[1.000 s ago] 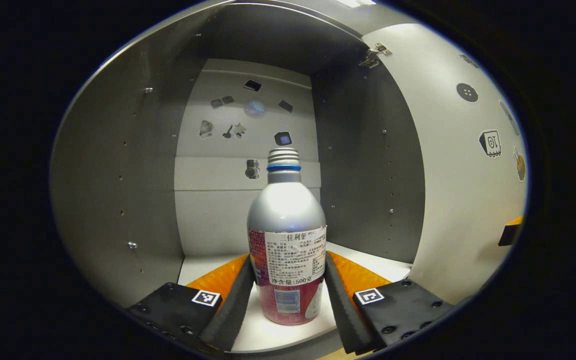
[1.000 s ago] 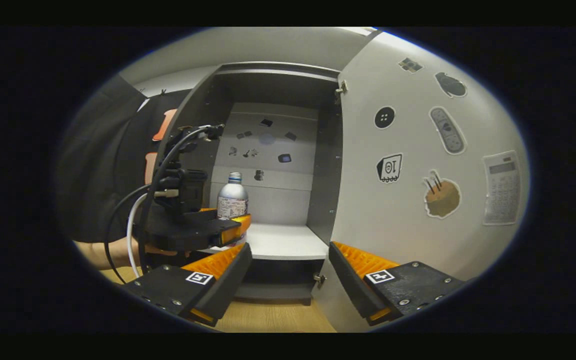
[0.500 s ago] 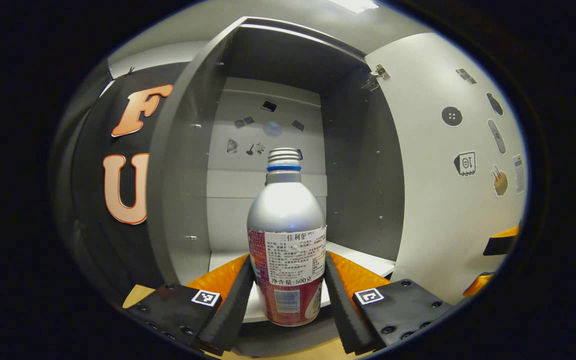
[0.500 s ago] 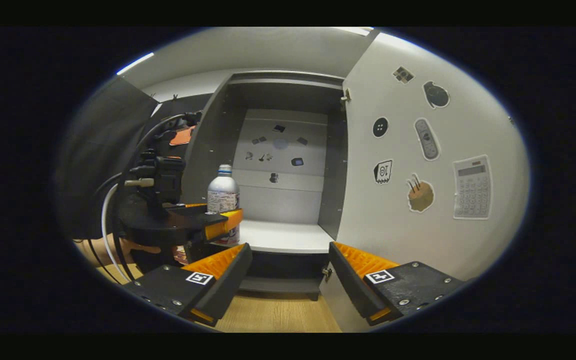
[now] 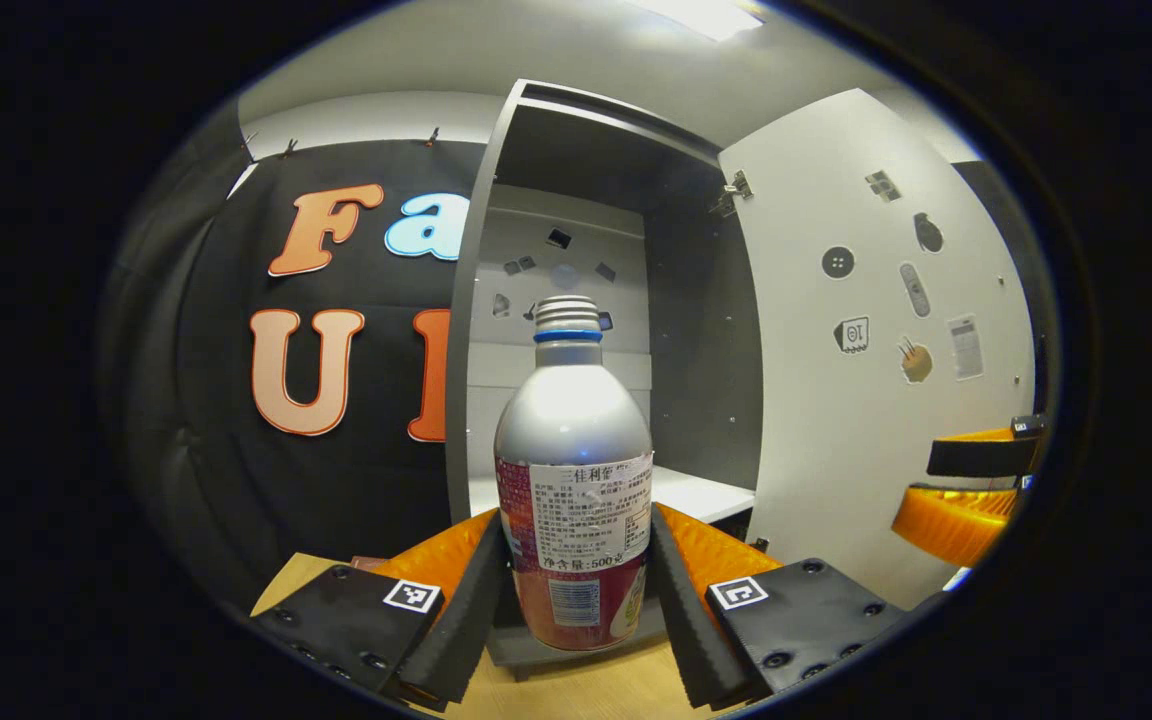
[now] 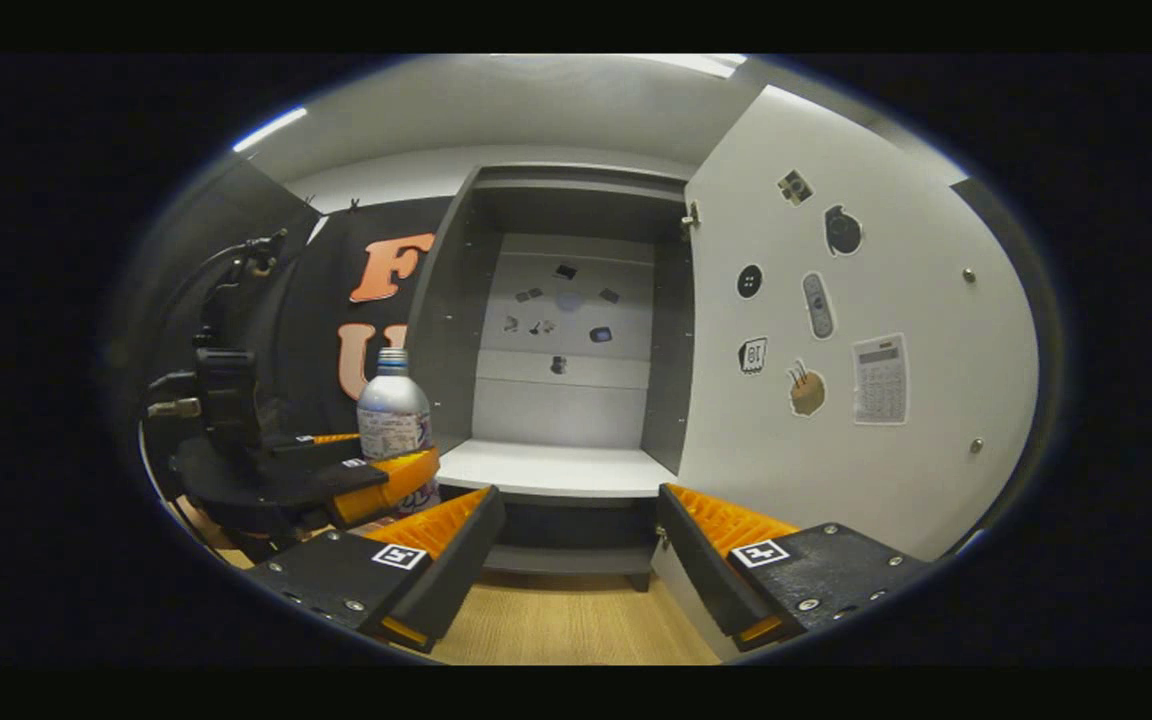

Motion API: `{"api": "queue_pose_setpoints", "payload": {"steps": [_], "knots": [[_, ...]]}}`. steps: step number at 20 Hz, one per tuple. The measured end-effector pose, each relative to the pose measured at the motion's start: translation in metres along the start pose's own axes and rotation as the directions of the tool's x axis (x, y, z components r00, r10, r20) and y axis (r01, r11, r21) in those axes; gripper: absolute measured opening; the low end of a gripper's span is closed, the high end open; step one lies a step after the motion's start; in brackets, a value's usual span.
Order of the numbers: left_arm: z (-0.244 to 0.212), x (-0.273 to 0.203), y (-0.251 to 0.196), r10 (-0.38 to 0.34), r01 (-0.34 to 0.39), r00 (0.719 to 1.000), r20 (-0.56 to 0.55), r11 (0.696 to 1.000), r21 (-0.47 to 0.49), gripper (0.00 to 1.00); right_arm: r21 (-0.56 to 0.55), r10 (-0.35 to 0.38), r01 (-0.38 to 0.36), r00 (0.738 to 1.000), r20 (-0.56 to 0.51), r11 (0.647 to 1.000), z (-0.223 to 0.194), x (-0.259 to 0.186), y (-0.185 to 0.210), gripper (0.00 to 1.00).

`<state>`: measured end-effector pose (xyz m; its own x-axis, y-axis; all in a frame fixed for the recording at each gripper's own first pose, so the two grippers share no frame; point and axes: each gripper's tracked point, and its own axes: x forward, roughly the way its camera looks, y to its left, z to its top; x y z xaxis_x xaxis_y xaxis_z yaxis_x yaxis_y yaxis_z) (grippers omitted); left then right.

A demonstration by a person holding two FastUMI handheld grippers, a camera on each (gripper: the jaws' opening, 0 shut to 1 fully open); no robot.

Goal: Open the cabinet door with the right hand, grasp the bottle in the cabinet with the left hand and place it on the coaster, then close the cabinet door with the right hand.

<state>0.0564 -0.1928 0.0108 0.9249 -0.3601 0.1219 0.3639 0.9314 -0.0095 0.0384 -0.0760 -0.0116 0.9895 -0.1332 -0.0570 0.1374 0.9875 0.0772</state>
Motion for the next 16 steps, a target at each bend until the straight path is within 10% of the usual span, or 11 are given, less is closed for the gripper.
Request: {"api": "queue_pose_setpoints", "payload": {"steps": [9, 16], "knots": [[-0.064, -0.080, 0.005, -0.082, 0.082, 0.997, 0.006, 0.996, 0.039, 0.82, 0.021, -0.136, 0.137, 0.990, -0.024, 0.990, -0.017, -0.065, 0.016, 0.95], [-0.129, -0.106, -0.004, -0.054, 0.055, 0.998, -0.027, 0.998, 0.038, 0.83, 0.039, -0.098, 0.100, 0.994, -0.038, 0.994, -0.037, -0.088, 0.018, 0.96]]}}
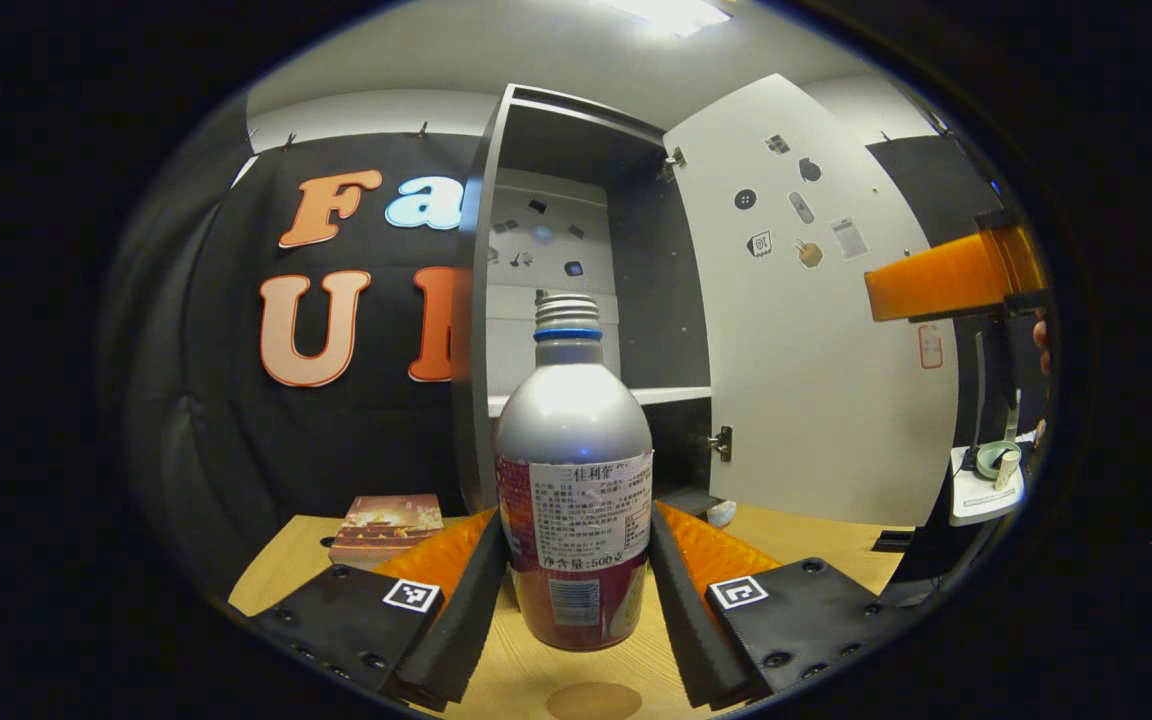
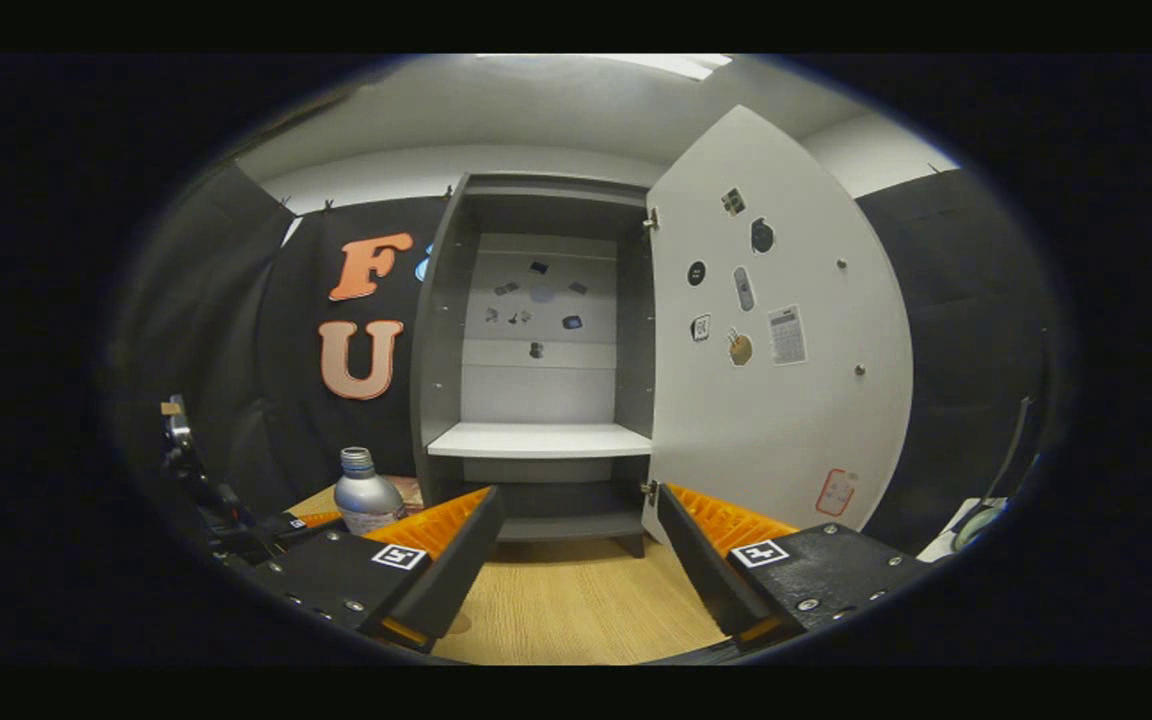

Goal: Open the cabinet door with the right hand, grasp the bottle in the cabinet with the left hand and place it on the coaster, then close the cabinet door with the right hand.

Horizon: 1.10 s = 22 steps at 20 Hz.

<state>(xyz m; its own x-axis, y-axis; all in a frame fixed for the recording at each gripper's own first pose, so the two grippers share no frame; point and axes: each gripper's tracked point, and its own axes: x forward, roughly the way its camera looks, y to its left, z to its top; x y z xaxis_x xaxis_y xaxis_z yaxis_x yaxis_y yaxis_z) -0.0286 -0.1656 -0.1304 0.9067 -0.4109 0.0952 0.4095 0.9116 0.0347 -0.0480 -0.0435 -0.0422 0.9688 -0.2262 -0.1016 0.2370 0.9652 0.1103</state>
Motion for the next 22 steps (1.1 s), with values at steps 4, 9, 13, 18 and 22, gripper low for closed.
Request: {"api": "queue_pose_setpoints", "payload": {"steps": [4, 9, 13, 18, 22], "knots": [[-0.041, -0.009, -0.003, 0.035, -0.035, 0.999, -0.021, 0.999, 0.019, 0.83, -0.023, 0.017, -0.017, 1.000, -0.027, 1.000, -0.015, -0.004, -0.005, 0.95], [-0.110, -0.018, -0.001, 0.079, -0.080, 0.991, -0.104, 0.997, -0.003, 0.83, -0.040, 0.012, -0.013, 0.999, -0.035, 0.999, -0.027, -0.004, -0.007, 0.95], [-0.152, -0.022, -0.003, 0.093, -0.096, 0.983, -0.159, 0.995, -0.011, 0.83, -0.036, 0.040, -0.043, 0.996, -0.084, 0.998, -0.048, 0.001, 0.006, 0.95], [-0.165, -0.024, -0.010, 0.086, -0.090, 0.982, -0.171, 0.996, -0.013, 0.83, -0.074, 0.067, -0.076, 0.992, -0.109, 0.994, -0.057, -0.003, 0.015, 0.95], [-0.173, -0.026, -0.014, 0.082, -0.085, 0.975, -0.205, 0.996, -0.007, 0.83, -0.092, 0.072, -0.081, 0.992, -0.100, 0.992, -0.051, -0.003, 0.015, 0.95]]}}
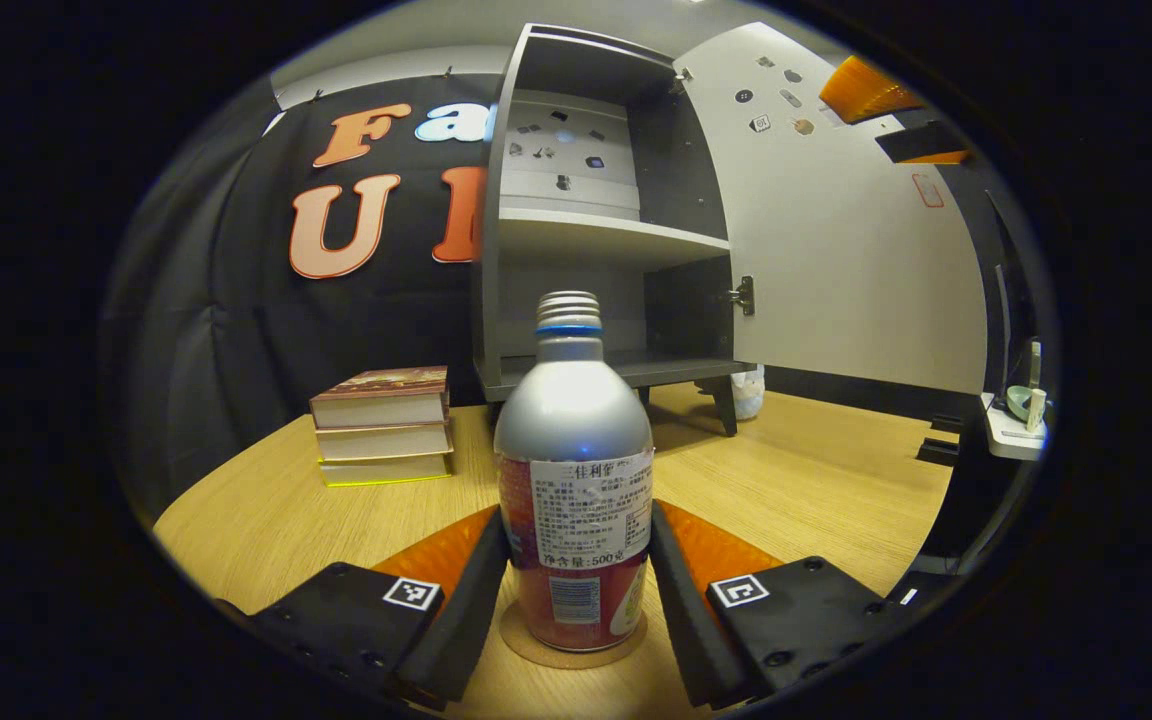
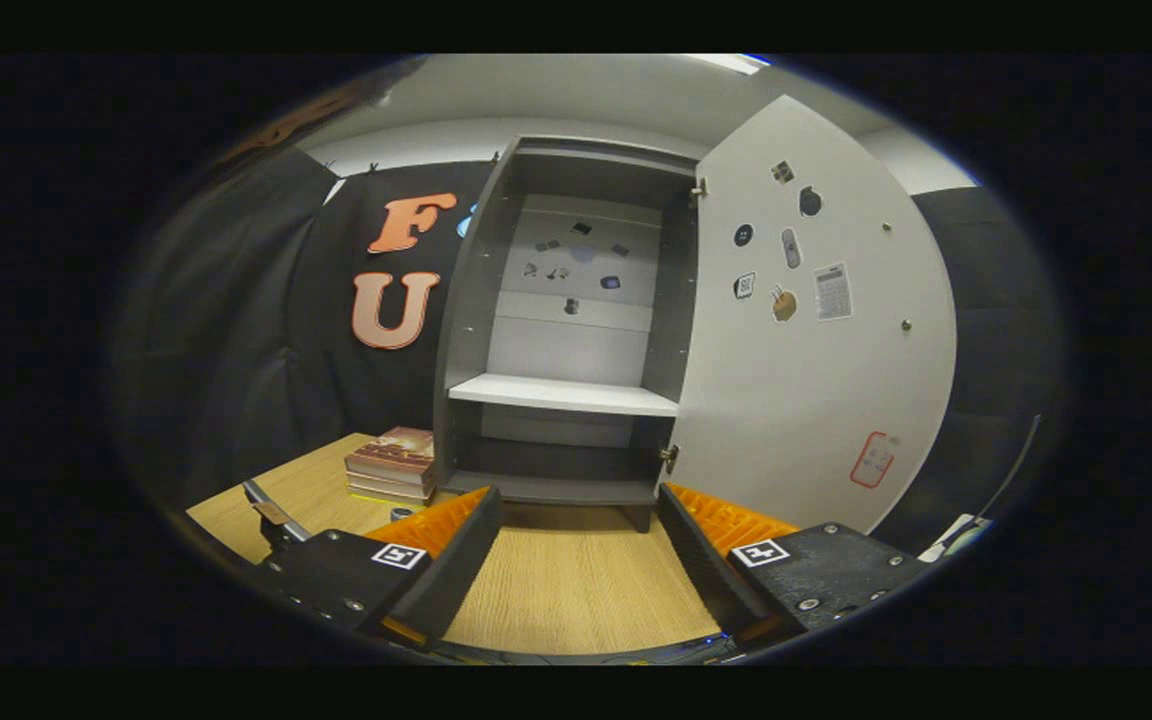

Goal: Open the cabinet door with the right hand, grasp the bottle in the cabinet with the left hand and place it on the coaster, then close the cabinet door with the right hand.

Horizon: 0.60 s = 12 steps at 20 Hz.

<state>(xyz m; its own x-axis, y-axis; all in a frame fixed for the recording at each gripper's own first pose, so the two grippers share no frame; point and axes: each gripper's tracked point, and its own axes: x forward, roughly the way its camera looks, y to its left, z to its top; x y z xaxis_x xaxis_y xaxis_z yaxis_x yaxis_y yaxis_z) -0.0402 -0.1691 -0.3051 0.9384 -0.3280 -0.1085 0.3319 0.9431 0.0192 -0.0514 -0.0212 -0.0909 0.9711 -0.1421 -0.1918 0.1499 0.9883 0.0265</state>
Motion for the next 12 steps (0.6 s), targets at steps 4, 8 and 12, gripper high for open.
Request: {"api": "queue_pose_setpoints", "payload": {"steps": [4, 8, 12], "knots": [[0.000, 0.000, -0.002, -0.007, 0.007, 1.000, -0.001, 1.000, 0.019, 0.84, 0.004, 0.003, -0.003, 1.000, -0.010, 1.000, -0.001, -0.003, -0.001, 0.95], [-0.003, 0.001, 0.001, 0.006, -0.004, 1.000, -0.020, 0.998, 0.056, 0.87, -0.007, -0.003, 0.003, 1.000, -0.023, 1.000, -0.004, -0.004, -0.004, 0.95], [-0.005, 0.004, 0.008, 0.019, -0.018, 0.999, -0.040, 0.999, 0.040, 0.86, 0.006, -0.005, 0.005, 1.000, -0.025, 1.000, -0.003, -0.002, -0.004, 0.95]]}}
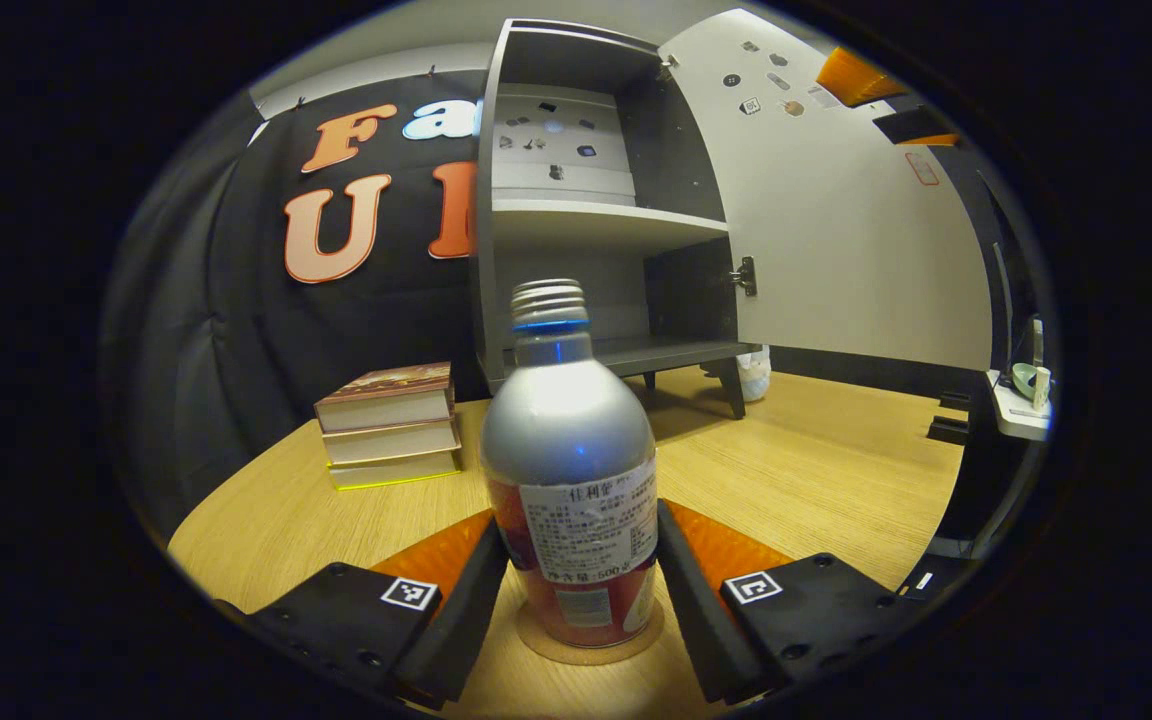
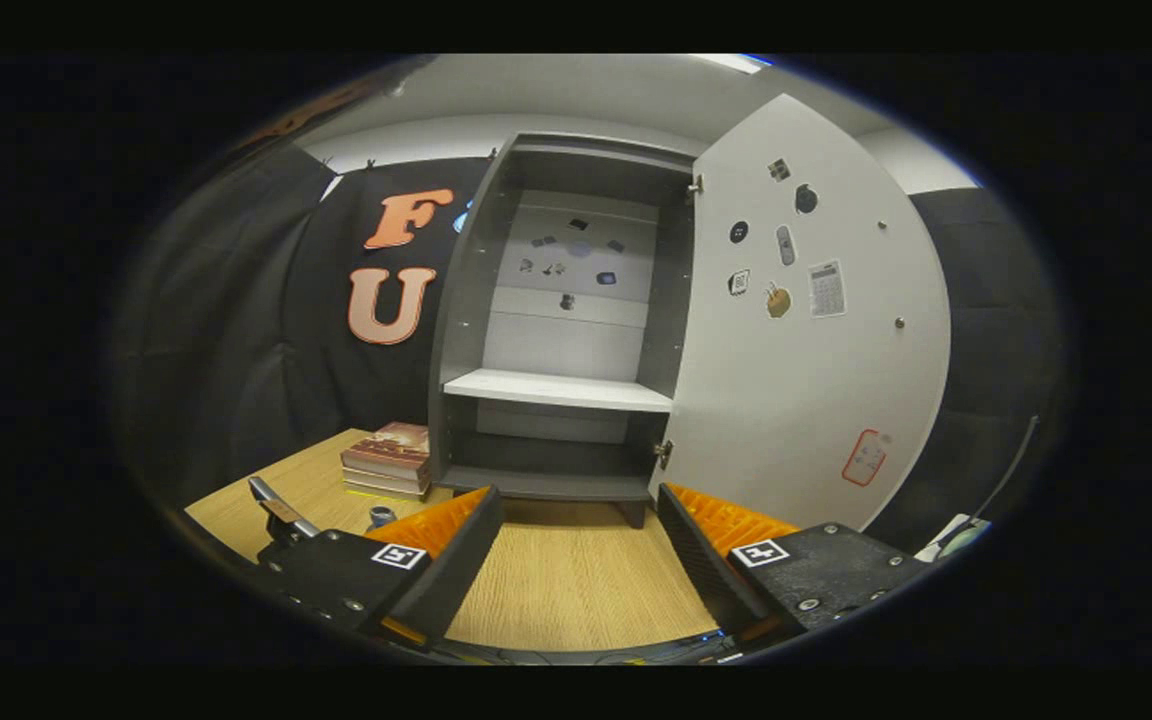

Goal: Open the cabinet door with the right hand, grasp the bottle in the cabinet with the left hand and place it on the coaster, then close the cabinet door with the right hand.

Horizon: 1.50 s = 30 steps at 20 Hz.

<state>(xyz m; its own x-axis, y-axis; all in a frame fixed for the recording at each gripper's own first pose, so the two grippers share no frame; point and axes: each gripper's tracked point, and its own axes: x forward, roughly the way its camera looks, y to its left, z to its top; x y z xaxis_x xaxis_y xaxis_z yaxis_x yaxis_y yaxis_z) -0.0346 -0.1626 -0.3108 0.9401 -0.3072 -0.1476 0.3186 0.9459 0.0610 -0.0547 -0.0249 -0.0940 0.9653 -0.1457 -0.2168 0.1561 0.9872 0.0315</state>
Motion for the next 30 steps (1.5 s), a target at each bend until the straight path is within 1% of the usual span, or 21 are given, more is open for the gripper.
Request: {"api": "queue_pose_setpoints", "payload": {"steps": [1, 3, 6, 9, 10, 11, 14, 15, 16, 17, 18, 19, 23, 25, 27, 28, 29, 30], "knots": [[0.000, 0.000, 0.003, 0.003, -0.003, 1.000, -0.003, 1.000, 0.000, 0.89, 0.003, 0.001, -0.001, 1.000, 0.001, 1.000, 0.001, 0.001, 0.000, 0.95], [0.001, 0.001, 0.004, 0.006, -0.006, 1.000, -0.005, 1.000, 0.005, 0.89, 0.004, 0.004, -0.004, 1.000, -0.002, 1.000, 0.001, 0.001, 0.001, 0.95], [0.008, 0.003, 0.004, -0.005, 0.005, 1.000, 0.008, 1.000, 0.020, 0.92, 0.005, 0.009, -0.009, 1.000, -0.003, 1.000, 0.002, 0.002, 0.005, 0.95], [0.015, 0.007, 0.003, -0.014, 0.013, 1.000, 0.019, 0.999, 0.033, 0.93, 0.006, 0.012, -0.012, 1.000, 0.001, 1.000, 0.005, 0.001, 0.009, 0.95], [0.017, 0.007, 0.002, -0.020, 0.019, 1.000, 0.021, 0.999, 0.037, 0.97, 0.006, 0.012, -0.012, 1.000, -0.001, 1.000, 0.006, 0.000, 0.010, 0.95], [0.020, 0.007, 0.002, -0.021, 0.020, 0.999, 0.024, 0.999, 0.045, 0.98, 0.008, 0.010, -0.010, 1.000, -0.001, 1.000, 0.007, 0.000, 0.011, 0.95], [0.032, 0.009, 0.002, -0.030, 0.028, 0.999, 0.043, 0.998, 0.063, 0.98, 0.017, 0.001, -0.002, 1.000, 0.010, 1.000, 0.015, -0.003, 0.012, 0.95], [0.039, 0.009, 0.004, -0.034, 0.031, 0.998, 0.049, 0.998, 0.062, 0.95, 0.015, -0.003, 0.003, 1.000, 0.015, 1.000, 0.019, -0.003, 0.012, 0.95], [0.049, 0.010, 0.004, -0.036, 0.033, 0.997, 0.062, 0.998, 0.057, 0.98, 0.010, -0.008, 0.008, 1.000, 0.018, 1.000, 0.022, -0.003, 0.012, 0.95], [0.060, 0.010, 0.006, -0.036, 0.032, 0.996, 0.076, 0.998, 0.051, 0.98, 0.006, -0.010, 0.010, 1.000, 0.020, 1.000, 0.025, -0.005, 0.012, 0.95], [0.073, 0.010, 0.009, -0.032, 0.027, 0.995, 0.092, 0.998, 0.048, 0.95, 0.003, -0.013, 0.013, 1.000, 0.022, 1.000, 0.028, -0.006, 0.013, 0.95], [0.085, 0.010, 0.012, -0.028, 0.023, 0.994, 0.105, 0.999, 0.041, 0.98, 0.002, -0.015, 0.015, 1.000, 0.022, 1.000, 0.031, -0.007, 0.015, 0.95], [0.130, 0.006, 0.020, -0.023, 0.024, 0.991, 0.129, 1.000, -0.002, 0.98, 0.009, -0.043, 0.043, 0.999, 0.023, 0.999, 0.044, -0.011, 0.017, 0.95], [0.153, 0.000, 0.022, -0.036, 0.040, 0.990, 0.139, 0.999, -0.029, 0.98, 0.014, -0.056, 0.056, 0.998, 0.034, 0.998, 0.052, -0.013, 0.016, 0.95], [0.174, -0.006, 0.025, -0.040, 0.046, 0.988, 0.147, 0.998, -0.035, 0.98, 0.013, -0.059, 0.059, 0.997, 0.048, 0.998, 0.061, -0.016, 0.013, 0.95], [0.186, -0.010, 0.026, -0.037, 0.043, 0.987, 0.157, 0.998, -0.034, 0.98, 0.015, -0.057, 0.057, 0.997, 0.055, 0.998, 0.066, -0.017, 0.011, 0.97], [0.198, -0.014, 0.028, -0.031, 0.037, 0.985, 0.170, 0.999, -0.034, 0.98, 0.016, -0.057, 0.056, 0.996, 0.062, 0.998, 0.069, -0.019, 0.008, 0.95], [0.208, -0.018, 0.029, -0.028, 0.035, 0.984, 0.178, 0.999, -0.036, 0.95, 0.016, -0.058, 0.057, 0.996, 0.071, 0.998, 0.072, -0.020, 0.004, 0.97]]}}
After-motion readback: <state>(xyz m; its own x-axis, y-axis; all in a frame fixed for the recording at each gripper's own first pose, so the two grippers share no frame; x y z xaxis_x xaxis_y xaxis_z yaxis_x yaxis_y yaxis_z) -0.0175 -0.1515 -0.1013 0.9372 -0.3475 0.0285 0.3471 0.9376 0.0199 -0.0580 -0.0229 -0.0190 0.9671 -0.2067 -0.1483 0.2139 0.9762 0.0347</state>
